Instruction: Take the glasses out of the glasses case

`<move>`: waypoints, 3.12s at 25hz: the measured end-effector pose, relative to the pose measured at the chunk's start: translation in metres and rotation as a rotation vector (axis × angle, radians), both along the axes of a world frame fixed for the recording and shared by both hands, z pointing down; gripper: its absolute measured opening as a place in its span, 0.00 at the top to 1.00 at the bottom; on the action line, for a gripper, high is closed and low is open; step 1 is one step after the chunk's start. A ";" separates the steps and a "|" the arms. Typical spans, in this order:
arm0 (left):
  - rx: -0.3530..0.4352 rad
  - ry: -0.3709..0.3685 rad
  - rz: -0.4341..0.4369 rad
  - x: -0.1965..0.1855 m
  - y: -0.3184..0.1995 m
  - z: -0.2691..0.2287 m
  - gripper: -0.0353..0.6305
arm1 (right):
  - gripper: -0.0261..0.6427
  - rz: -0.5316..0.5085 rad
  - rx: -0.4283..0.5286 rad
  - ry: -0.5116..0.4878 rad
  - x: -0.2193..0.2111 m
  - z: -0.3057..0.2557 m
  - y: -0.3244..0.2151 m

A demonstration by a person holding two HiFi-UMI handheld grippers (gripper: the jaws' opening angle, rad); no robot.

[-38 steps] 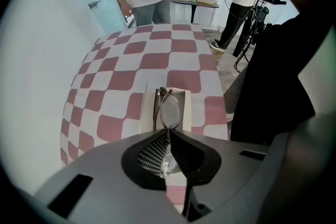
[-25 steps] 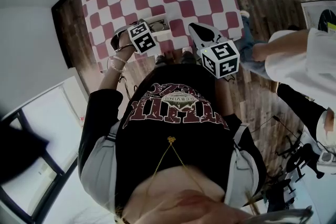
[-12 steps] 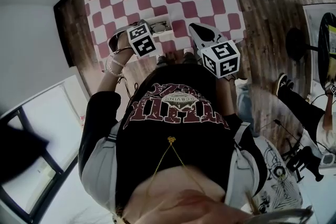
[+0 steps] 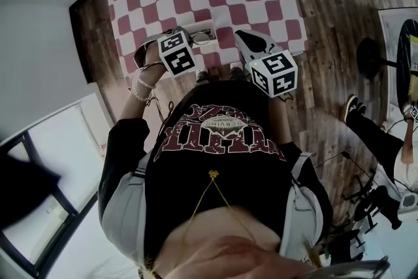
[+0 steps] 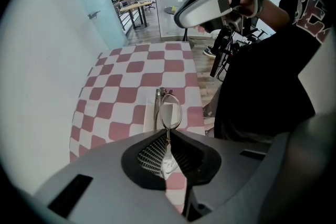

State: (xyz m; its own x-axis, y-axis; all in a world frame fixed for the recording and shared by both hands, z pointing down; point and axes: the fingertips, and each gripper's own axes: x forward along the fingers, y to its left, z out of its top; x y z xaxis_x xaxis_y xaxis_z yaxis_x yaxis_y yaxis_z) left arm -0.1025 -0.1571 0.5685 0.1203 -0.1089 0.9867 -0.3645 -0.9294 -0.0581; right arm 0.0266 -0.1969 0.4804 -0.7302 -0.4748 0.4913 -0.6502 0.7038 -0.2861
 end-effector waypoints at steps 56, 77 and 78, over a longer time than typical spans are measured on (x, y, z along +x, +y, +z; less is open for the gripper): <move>-0.117 0.126 -0.022 0.013 0.038 -0.085 0.90 | 0.93 -0.079 0.008 0.035 -0.020 0.002 0.009; -0.144 0.147 -0.052 0.008 0.044 -0.081 0.90 | 0.93 -0.110 -0.001 0.050 -0.026 0.007 0.015; -0.146 0.146 -0.054 0.007 0.044 -0.080 0.90 | 0.93 -0.109 -0.001 0.051 -0.026 0.007 0.015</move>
